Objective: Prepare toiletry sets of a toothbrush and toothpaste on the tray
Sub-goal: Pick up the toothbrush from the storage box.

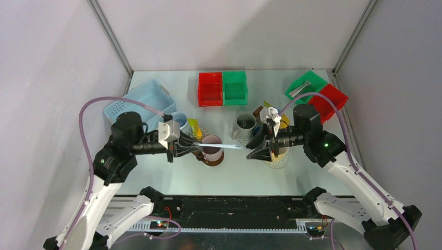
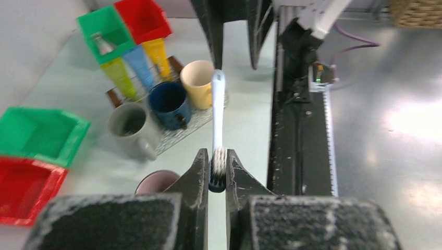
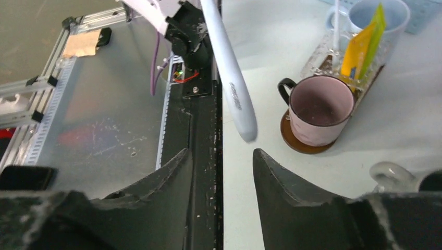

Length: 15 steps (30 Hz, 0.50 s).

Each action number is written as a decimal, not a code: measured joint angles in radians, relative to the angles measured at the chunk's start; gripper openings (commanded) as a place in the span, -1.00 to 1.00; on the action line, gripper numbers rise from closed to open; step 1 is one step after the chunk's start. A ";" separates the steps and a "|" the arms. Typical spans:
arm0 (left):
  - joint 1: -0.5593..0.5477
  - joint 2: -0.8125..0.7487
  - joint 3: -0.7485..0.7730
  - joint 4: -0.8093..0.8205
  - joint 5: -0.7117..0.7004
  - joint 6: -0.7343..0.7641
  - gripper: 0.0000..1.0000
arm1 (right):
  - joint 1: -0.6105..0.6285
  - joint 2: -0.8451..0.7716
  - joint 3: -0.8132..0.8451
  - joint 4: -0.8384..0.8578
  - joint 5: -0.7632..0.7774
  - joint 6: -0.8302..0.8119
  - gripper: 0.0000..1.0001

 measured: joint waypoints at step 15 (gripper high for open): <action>0.000 -0.272 -0.067 -0.192 -0.648 -0.148 -1.00 | -0.077 -0.124 -0.002 -0.069 0.309 0.018 0.59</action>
